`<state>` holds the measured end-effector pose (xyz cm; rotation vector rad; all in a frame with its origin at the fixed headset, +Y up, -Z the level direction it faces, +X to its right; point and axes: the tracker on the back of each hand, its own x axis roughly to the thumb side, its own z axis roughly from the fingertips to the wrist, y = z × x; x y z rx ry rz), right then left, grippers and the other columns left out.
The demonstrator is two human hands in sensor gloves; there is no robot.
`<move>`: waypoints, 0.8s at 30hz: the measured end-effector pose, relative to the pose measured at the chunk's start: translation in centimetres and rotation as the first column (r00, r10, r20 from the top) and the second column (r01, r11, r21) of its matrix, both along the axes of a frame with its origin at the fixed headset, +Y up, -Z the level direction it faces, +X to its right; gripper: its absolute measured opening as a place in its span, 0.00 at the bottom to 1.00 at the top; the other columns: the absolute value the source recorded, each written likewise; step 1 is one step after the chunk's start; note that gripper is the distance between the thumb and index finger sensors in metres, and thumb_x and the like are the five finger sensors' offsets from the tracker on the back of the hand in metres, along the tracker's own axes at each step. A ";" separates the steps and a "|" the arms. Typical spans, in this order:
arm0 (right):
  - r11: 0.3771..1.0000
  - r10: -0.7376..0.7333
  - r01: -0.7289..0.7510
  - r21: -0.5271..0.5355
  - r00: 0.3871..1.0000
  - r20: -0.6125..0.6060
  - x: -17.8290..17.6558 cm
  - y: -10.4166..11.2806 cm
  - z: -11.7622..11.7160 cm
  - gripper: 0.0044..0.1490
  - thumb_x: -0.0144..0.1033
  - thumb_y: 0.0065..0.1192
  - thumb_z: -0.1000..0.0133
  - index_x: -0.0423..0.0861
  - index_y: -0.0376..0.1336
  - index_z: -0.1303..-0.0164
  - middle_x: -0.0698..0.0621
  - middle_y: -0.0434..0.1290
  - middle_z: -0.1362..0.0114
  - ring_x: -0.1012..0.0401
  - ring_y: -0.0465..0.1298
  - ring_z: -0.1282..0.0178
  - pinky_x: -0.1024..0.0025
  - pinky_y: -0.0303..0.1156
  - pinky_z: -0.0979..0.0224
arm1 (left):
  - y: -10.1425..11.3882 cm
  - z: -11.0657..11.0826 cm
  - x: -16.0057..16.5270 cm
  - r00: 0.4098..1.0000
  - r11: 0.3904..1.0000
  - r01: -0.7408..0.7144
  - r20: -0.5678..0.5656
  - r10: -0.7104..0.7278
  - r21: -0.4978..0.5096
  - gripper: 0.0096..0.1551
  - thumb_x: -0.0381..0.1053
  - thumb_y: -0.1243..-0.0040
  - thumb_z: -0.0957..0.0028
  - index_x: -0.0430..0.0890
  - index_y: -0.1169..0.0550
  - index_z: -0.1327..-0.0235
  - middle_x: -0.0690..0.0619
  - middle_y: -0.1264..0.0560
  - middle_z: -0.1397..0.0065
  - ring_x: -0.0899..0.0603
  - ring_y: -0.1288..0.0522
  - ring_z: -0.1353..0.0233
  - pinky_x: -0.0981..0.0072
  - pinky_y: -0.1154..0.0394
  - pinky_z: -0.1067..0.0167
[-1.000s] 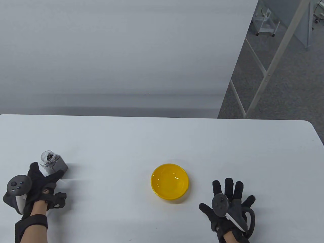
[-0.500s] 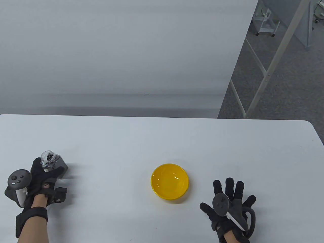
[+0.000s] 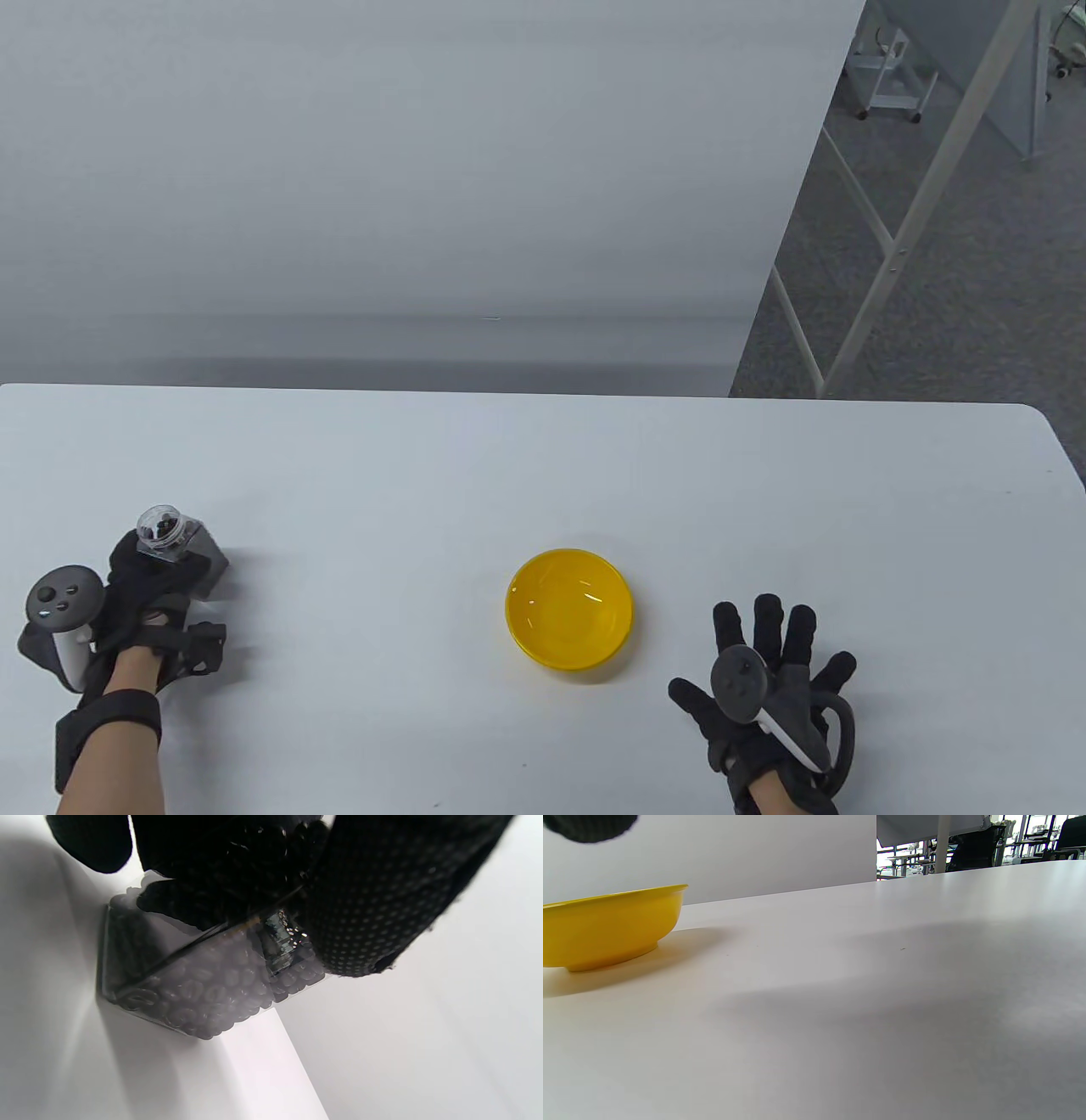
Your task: Pour coffee beans from coffee jar into bowl
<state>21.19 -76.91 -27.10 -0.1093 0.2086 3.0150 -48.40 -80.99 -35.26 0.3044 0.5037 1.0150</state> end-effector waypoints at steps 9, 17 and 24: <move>1.000 -0.006 0.006 0.006 1.000 -0.002 0.0 0.0 -0.1 0.63 0.80 0.46 0.58 0.63 0.18 0.34 0.43 0.13 0.25 0.37 0.18 0.25 0.17 0.20 0.42 | 0.6 0.3 0.3 1.000 0.999 0.004 0.003 -0.004 0.033 0.57 0.54 0.19 0.70 0.40 0.39 0.31 0.37 0.36 0.28 0.22 0.30 0.31 0.30 0.31 0.41; 1.000 -0.014 0.014 0.017 1.000 -0.010 -0.1 0.1 -0.2 0.63 0.80 0.46 0.58 0.63 0.18 0.34 0.43 0.13 0.25 0.37 0.18 0.25 0.17 0.20 0.42 | 2.9 0.5 1.5 0.999 0.996 0.016 0.032 -0.019 0.085 0.57 0.55 0.19 0.70 0.40 0.38 0.31 0.38 0.35 0.29 0.23 0.30 0.31 0.31 0.30 0.42; 0.999 -0.012 0.013 0.037 1.000 -0.026 -0.4 0.5 -0.2 0.63 0.80 0.46 0.58 0.63 0.19 0.34 0.43 0.14 0.25 0.36 0.18 0.25 0.17 0.21 0.42 | 5.4 1.1 2.9 0.994 0.990 0.051 0.089 -0.063 0.128 0.57 0.56 0.19 0.70 0.40 0.38 0.31 0.38 0.34 0.29 0.24 0.28 0.32 0.31 0.30 0.42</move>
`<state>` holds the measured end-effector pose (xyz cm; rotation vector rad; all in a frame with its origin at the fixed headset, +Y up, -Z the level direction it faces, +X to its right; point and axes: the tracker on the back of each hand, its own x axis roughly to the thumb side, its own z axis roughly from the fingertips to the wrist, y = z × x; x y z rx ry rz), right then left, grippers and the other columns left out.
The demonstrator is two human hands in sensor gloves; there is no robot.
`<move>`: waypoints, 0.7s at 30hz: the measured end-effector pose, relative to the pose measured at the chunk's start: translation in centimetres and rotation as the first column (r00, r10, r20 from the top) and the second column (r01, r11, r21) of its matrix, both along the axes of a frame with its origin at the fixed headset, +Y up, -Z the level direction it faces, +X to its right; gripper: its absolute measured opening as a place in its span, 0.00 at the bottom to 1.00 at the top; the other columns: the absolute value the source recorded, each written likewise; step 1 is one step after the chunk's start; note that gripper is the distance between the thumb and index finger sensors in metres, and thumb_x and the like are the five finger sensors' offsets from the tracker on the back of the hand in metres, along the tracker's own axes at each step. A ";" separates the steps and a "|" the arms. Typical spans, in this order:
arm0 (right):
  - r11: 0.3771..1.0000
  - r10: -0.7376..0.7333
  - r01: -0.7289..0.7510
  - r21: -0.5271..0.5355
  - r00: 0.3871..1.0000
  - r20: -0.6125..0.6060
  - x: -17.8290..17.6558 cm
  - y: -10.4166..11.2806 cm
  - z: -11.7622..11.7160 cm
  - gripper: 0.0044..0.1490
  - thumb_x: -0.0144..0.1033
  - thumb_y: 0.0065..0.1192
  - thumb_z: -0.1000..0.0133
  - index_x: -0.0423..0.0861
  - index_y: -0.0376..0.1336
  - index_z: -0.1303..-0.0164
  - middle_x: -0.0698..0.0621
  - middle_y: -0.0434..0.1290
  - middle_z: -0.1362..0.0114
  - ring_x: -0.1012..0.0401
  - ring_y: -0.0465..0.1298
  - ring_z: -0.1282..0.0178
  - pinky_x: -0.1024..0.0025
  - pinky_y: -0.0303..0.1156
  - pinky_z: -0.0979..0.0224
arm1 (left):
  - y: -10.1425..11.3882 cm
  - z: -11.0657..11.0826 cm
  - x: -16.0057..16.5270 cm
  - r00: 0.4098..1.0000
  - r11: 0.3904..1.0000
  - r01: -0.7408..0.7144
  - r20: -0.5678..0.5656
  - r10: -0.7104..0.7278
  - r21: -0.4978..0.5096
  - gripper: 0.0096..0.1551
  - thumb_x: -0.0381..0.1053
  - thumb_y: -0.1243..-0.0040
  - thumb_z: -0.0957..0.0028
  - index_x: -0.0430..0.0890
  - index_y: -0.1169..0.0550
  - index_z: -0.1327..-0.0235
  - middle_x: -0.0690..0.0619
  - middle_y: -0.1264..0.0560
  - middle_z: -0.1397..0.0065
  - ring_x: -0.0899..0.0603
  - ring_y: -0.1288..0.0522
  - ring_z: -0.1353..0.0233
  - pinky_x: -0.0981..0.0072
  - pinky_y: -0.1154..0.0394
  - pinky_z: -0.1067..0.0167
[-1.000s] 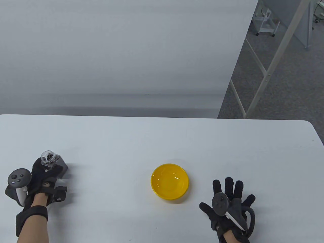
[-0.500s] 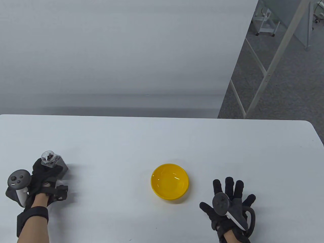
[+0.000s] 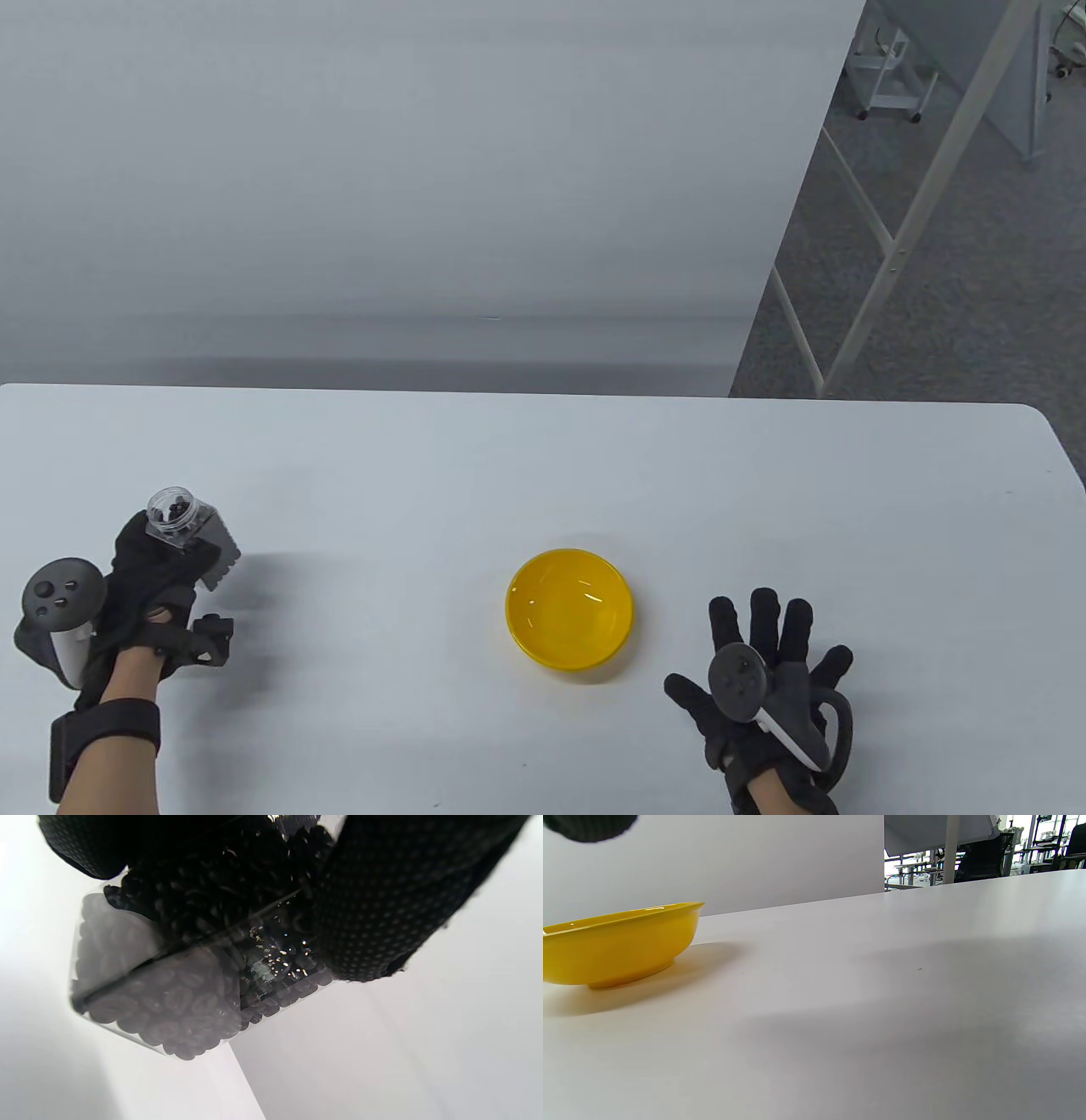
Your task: Pour coffee beans from coffee jar into bowl
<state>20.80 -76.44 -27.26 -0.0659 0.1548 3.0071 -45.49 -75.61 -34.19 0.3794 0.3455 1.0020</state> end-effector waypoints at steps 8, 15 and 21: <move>0.999 -0.015 0.016 0.047 1.000 -0.026 -0.4 0.8 0.3 0.62 0.80 0.46 0.57 0.63 0.20 0.33 0.42 0.15 0.24 0.36 0.19 0.25 0.16 0.22 0.41 | 2.3 1.0 2.3 0.998 0.999 0.032 0.060 -0.034 0.041 0.57 0.57 0.19 0.70 0.39 0.37 0.31 0.37 0.33 0.30 0.23 0.27 0.33 0.30 0.29 0.43; 0.995 -0.041 0.046 0.088 0.998 -0.052 -0.8 1.6 0.5 0.62 0.79 0.47 0.57 0.62 0.21 0.32 0.41 0.16 0.23 0.36 0.21 0.24 0.16 0.24 0.40 | 3.7 1.6 4.7 0.989 0.996 0.040 0.141 -0.050 0.074 0.57 0.57 0.19 0.70 0.38 0.36 0.31 0.37 0.32 0.30 0.24 0.26 0.34 0.30 0.29 0.44; 0.990 -0.070 0.081 0.119 0.993 -0.093 -1.3 2.1 0.4 0.61 0.76 0.48 0.56 0.62 0.22 0.32 0.41 0.18 0.23 0.36 0.23 0.23 0.16 0.26 0.39 | 5.0 2.0 7.2 0.975 0.993 0.050 0.212 -0.072 0.106 0.57 0.58 0.19 0.71 0.38 0.34 0.32 0.37 0.31 0.31 0.24 0.25 0.36 0.30 0.28 0.45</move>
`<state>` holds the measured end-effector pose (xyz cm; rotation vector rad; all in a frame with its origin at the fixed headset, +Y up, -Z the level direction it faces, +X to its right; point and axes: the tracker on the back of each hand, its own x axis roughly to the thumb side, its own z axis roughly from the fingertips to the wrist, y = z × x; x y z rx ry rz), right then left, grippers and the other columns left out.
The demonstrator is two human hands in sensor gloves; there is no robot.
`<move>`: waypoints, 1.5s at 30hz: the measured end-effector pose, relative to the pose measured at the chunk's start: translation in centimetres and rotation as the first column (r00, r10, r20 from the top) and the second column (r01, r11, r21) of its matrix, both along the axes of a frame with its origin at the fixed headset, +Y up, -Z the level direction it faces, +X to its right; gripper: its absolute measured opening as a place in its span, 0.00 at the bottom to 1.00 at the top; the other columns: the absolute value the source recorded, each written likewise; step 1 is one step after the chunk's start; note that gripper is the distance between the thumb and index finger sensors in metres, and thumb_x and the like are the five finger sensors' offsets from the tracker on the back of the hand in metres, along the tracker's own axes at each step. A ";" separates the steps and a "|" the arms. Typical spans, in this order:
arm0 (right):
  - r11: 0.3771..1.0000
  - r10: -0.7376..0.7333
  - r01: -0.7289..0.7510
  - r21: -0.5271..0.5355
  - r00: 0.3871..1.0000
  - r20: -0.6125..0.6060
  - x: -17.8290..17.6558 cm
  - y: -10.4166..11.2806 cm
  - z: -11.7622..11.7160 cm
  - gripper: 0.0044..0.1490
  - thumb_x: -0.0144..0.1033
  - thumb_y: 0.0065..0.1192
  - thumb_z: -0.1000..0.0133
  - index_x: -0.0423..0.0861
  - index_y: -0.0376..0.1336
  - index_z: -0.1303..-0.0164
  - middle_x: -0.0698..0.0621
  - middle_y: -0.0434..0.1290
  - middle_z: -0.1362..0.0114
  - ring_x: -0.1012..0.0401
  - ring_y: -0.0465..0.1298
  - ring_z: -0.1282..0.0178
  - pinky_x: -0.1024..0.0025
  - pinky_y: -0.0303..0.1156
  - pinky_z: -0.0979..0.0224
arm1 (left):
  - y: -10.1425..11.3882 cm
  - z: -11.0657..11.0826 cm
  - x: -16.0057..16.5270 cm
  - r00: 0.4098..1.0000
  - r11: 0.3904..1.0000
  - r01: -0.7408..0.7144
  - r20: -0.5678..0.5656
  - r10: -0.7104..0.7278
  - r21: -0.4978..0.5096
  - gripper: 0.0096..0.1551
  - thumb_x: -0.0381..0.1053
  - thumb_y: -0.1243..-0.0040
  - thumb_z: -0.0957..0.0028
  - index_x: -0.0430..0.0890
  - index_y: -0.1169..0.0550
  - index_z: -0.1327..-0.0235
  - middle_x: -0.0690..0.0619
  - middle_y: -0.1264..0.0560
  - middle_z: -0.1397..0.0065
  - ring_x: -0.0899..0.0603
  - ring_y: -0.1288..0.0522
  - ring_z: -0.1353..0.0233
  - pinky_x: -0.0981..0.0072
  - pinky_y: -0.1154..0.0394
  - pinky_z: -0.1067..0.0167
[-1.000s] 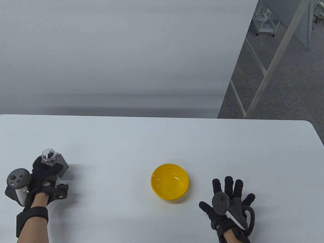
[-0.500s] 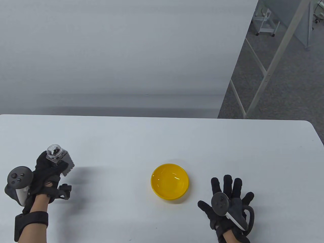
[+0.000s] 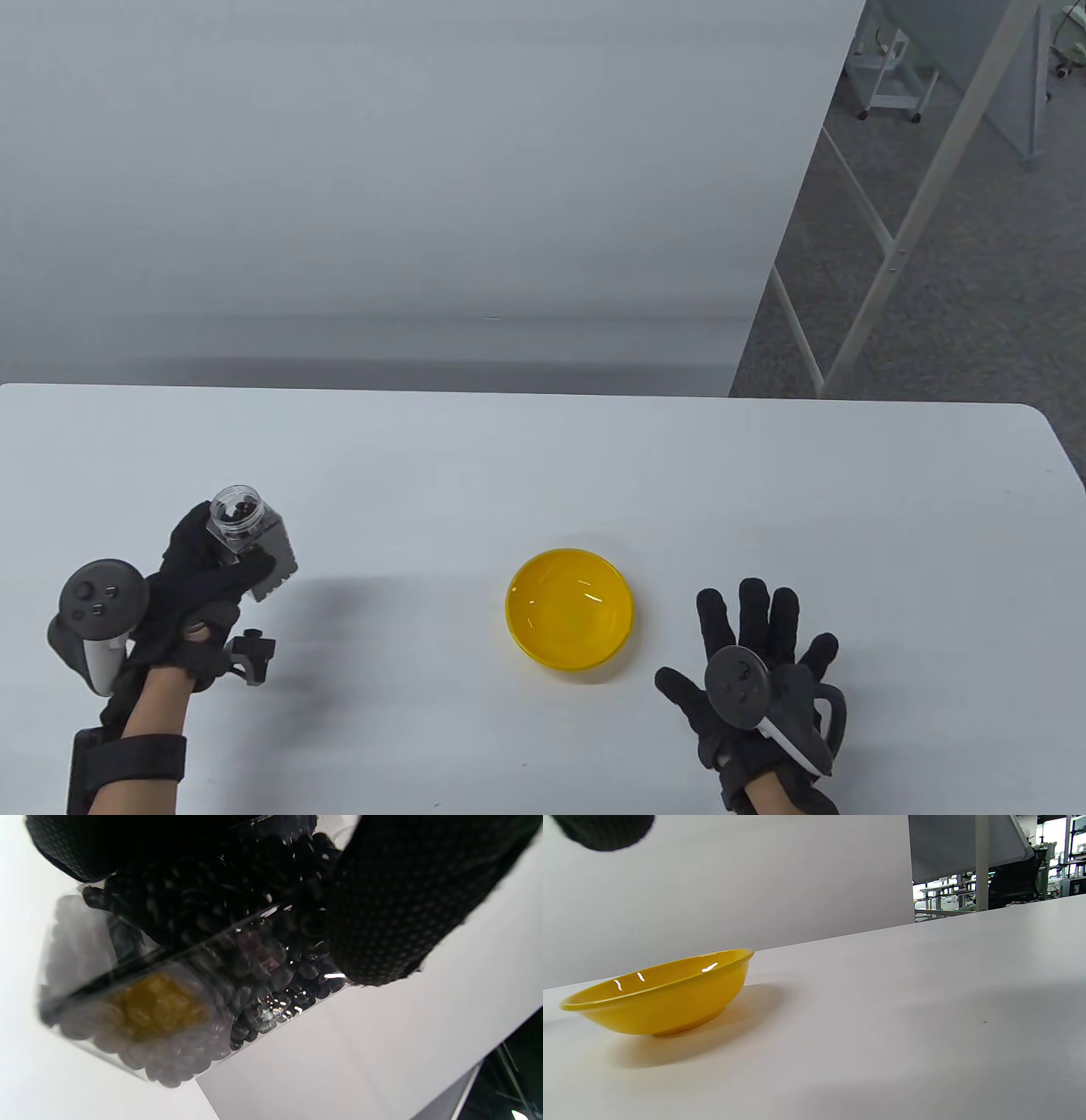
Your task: Pour coffee beans from coffee jar into bowl
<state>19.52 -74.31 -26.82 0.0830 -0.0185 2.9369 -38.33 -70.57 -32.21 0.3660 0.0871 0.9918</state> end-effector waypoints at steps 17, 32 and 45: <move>0.991 -0.084 0.098 0.094 0.986 -0.147 -3.4 3.0 -0.4 0.59 0.71 0.54 0.54 0.59 0.28 0.29 0.36 0.32 0.19 0.35 0.44 0.19 0.18 0.37 0.33 | 1.9 1.3 7.0 0.971 0.999 -0.002 0.240 -0.011 0.054 0.57 0.60 0.20 0.72 0.37 0.32 0.32 0.37 0.28 0.32 0.24 0.22 0.38 0.31 0.26 0.47; 0.917 -0.349 0.396 0.043 0.852 -0.389 -8.5 4.5 -0.6 0.57 0.67 0.59 0.55 0.54 0.36 0.27 0.33 0.45 0.22 0.37 0.59 0.27 0.32 0.57 0.30 | 2.8 2.1 11.8 0.883 0.992 -0.106 0.464 0.066 0.062 0.57 0.60 0.20 0.72 0.38 0.32 0.32 0.37 0.28 0.32 0.24 0.22 0.38 0.31 0.25 0.47; 0.797 -0.561 0.592 -0.118 0.654 -0.508 -12.4 5.1 -1.2 0.56 0.62 0.64 0.55 0.47 0.42 0.28 0.34 0.55 0.25 0.39 0.66 0.32 0.35 0.63 0.32 | 2.5 2.8 15.3 0.792 0.990 -0.139 0.603 0.099 0.021 0.57 0.57 0.20 0.72 0.37 0.33 0.31 0.37 0.30 0.31 0.23 0.24 0.36 0.30 0.27 0.46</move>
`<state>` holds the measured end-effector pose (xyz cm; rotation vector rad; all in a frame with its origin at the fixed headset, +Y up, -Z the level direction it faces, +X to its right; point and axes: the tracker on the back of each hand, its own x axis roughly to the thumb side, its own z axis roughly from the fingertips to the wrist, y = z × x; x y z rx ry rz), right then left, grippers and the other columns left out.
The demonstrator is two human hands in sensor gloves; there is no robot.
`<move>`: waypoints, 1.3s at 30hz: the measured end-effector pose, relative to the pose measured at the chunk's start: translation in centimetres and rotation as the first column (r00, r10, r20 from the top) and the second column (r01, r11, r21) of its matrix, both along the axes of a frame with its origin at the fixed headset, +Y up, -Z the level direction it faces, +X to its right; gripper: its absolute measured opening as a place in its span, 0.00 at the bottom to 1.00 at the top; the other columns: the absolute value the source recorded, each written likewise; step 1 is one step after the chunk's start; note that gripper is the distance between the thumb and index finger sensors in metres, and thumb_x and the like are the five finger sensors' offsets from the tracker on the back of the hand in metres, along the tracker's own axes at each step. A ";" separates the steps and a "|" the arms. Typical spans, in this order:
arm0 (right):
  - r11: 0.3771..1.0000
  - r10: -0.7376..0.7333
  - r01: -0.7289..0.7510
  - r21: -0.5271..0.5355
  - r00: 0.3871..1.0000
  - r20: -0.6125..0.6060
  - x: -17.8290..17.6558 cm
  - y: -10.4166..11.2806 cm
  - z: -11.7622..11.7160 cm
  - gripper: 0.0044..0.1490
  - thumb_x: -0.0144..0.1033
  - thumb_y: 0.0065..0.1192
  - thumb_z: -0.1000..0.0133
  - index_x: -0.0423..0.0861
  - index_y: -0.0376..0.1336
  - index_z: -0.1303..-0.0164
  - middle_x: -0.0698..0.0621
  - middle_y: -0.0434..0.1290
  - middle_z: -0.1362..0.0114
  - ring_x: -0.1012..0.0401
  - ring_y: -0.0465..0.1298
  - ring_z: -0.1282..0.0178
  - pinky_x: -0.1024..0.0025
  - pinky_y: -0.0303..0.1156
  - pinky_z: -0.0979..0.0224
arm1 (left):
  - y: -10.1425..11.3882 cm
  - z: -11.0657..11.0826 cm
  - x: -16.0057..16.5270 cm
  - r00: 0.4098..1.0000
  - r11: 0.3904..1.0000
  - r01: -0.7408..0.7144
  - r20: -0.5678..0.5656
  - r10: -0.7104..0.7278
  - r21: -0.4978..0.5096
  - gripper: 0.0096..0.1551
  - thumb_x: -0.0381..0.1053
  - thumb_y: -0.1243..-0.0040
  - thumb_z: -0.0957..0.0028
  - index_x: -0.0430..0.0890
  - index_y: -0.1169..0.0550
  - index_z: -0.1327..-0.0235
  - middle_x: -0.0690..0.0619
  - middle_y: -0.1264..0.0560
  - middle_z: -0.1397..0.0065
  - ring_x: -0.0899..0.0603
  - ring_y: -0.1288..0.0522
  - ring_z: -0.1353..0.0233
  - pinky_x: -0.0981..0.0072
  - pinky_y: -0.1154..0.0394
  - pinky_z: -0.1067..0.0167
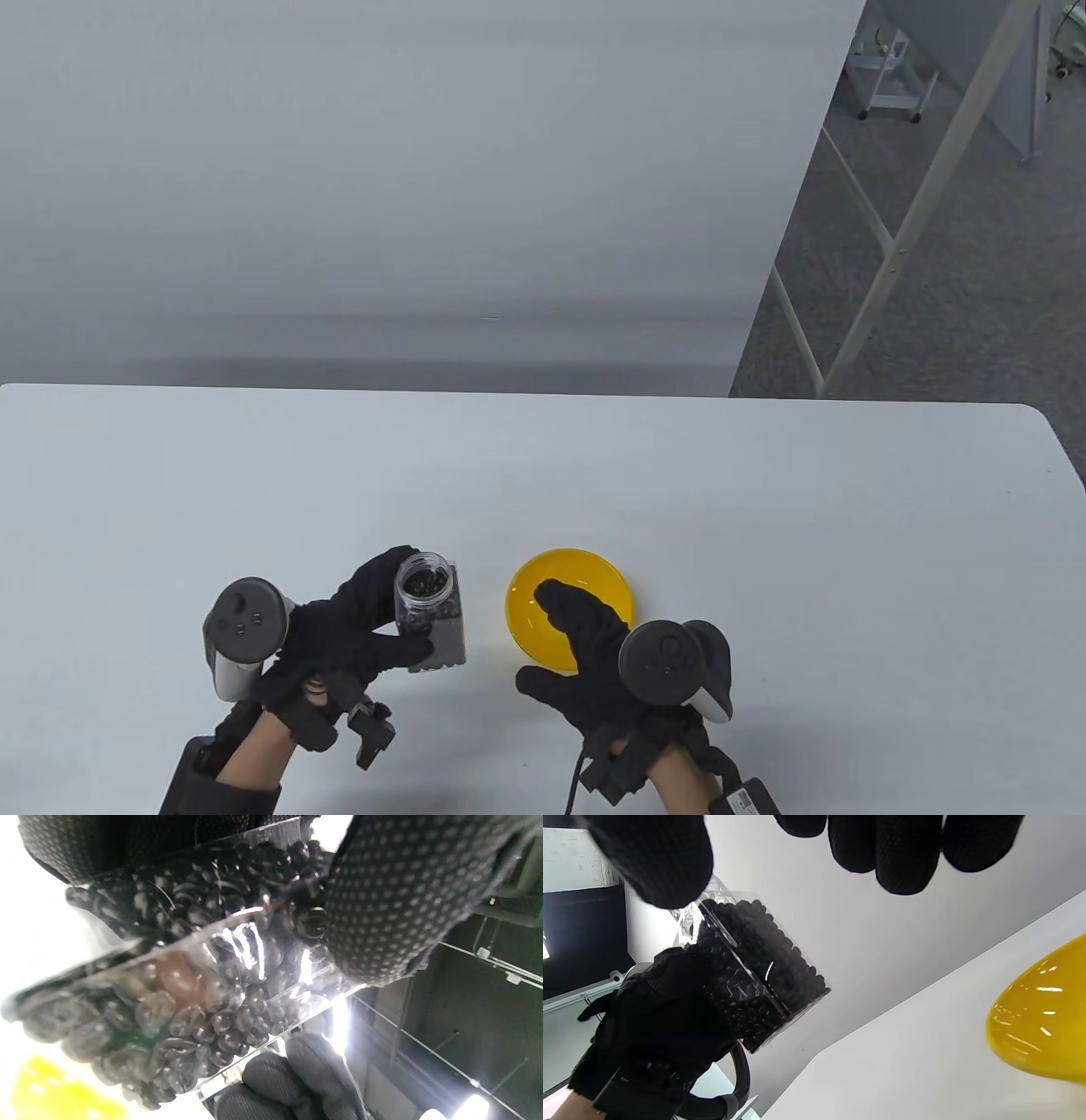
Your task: Pour coffee beans from coffee jar into bowl
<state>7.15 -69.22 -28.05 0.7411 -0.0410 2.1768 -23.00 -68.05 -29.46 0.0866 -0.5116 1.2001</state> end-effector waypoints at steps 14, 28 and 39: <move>0.995 -0.082 0.077 -0.068 0.993 -0.081 -3.5 -1.2 -0.6 0.63 0.60 0.67 0.55 0.44 0.34 0.28 0.32 0.46 0.22 0.36 0.57 0.26 0.31 0.56 0.29 | -0.6 0.8 3.1 0.992 1.000 -0.014 0.122 0.015 -0.012 0.57 0.55 0.21 0.70 0.37 0.35 0.30 0.36 0.32 0.29 0.22 0.25 0.34 0.29 0.28 0.45; 0.968 -0.229 0.216 -0.130 0.969 -0.096 -3.6 -1.3 -0.3 0.64 0.58 0.68 0.56 0.42 0.34 0.29 0.32 0.46 0.23 0.36 0.57 0.25 0.31 0.56 0.29 | -1.7 1.2 4.5 0.979 0.990 -0.124 0.151 0.134 -0.073 0.56 0.53 0.27 0.67 0.35 0.38 0.27 0.31 0.35 0.28 0.21 0.30 0.31 0.32 0.30 0.42; 0.942 -0.320 0.321 -0.103 0.947 0.025 -2.9 -1.4 -0.1 0.60 0.51 0.77 0.61 0.40 0.43 0.33 0.32 0.57 0.28 0.37 0.67 0.31 0.33 0.65 0.33 | -1.9 0.9 4.0 0.992 0.999 0.047 0.119 -0.046 -0.005 0.55 0.62 0.32 0.62 0.42 0.38 0.24 0.36 0.38 0.22 0.21 0.40 0.26 0.28 0.38 0.38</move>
